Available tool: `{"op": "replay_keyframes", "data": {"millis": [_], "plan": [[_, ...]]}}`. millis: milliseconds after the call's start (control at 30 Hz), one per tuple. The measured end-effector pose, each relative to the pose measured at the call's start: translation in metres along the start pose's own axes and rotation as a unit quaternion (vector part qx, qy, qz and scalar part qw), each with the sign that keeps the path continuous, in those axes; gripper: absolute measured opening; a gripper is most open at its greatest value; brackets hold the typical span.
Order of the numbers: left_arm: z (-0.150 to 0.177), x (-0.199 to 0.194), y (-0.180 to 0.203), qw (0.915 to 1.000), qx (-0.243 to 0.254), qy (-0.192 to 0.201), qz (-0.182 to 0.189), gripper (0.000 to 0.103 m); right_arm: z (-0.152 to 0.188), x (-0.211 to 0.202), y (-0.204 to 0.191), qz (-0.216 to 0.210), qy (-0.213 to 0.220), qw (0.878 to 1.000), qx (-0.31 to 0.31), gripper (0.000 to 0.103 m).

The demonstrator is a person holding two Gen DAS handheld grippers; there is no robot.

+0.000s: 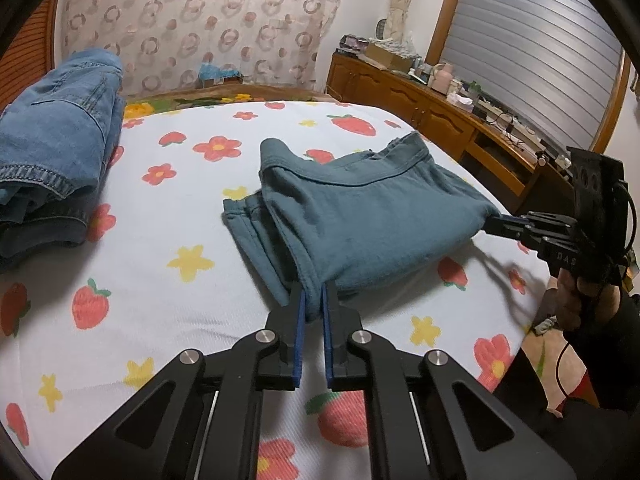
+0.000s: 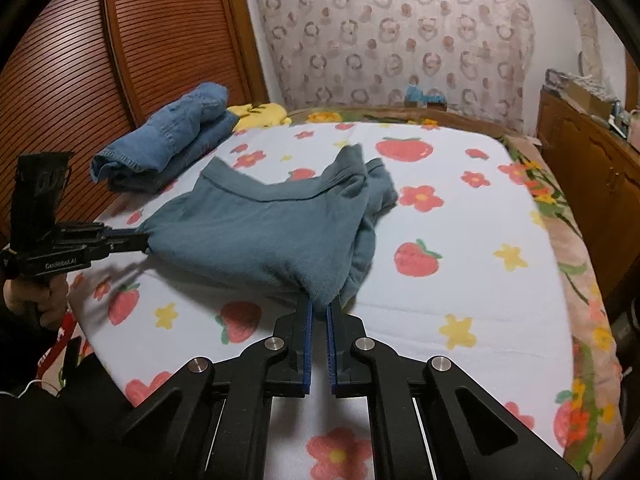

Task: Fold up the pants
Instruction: 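Open both tools and lift them off the folded shorts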

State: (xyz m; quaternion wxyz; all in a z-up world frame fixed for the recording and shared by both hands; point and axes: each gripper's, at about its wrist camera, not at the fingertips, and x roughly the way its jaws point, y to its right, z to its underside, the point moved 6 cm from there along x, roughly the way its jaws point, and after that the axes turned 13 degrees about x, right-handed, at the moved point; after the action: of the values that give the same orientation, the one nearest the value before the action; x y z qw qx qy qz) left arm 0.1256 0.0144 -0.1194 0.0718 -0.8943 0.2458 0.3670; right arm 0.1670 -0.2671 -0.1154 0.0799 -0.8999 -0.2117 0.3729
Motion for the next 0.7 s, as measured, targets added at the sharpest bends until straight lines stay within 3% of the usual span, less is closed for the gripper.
{"op": "replay_keyframes", "data": {"millis": [267, 433, 700], "plan": [[0.01, 0.003, 0.003, 0.9999, 0.007, -0.015, 0.002, 0.007, 0.009, 0.006, 0.002, 0.016, -0.016, 1.0, 0.007, 0.005], [0.011, -0.002, 0.007, 0.9999, 0.003, -0.016, 0.0, 0.007, 0.007, 0.004, 0.005, 0.001, -0.025, 1.0, 0.016, 0.005], [-0.007, -0.017, 0.004, 0.9994, 0.01, -0.006, -0.031, 0.01, 0.001, -0.006, 0.005, -0.011, -0.016, 1.0, 0.016, 0.005]]}}
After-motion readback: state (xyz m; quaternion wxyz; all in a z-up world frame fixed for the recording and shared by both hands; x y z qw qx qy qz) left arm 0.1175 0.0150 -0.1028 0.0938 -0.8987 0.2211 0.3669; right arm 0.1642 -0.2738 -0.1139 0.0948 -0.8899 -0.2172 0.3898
